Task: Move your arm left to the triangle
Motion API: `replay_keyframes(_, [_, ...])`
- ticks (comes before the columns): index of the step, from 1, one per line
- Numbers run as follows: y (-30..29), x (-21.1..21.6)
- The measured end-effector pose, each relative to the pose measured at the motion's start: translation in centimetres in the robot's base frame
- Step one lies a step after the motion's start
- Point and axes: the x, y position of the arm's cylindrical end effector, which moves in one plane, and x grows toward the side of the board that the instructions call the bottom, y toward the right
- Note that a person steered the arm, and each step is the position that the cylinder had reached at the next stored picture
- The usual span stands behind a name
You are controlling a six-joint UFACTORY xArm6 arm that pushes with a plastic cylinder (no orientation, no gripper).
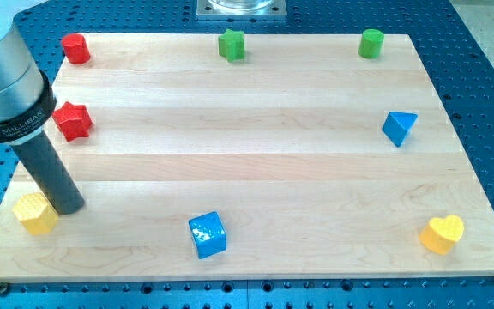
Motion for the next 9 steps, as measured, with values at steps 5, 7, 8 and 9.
replay_keyframes(5, [15.5,-8.6])
replay_keyframes(7, [16.6,-8.6])
replay_keyframes(8, [19.1,-9.8])
replay_keyframes(9, [23.7,-11.9])
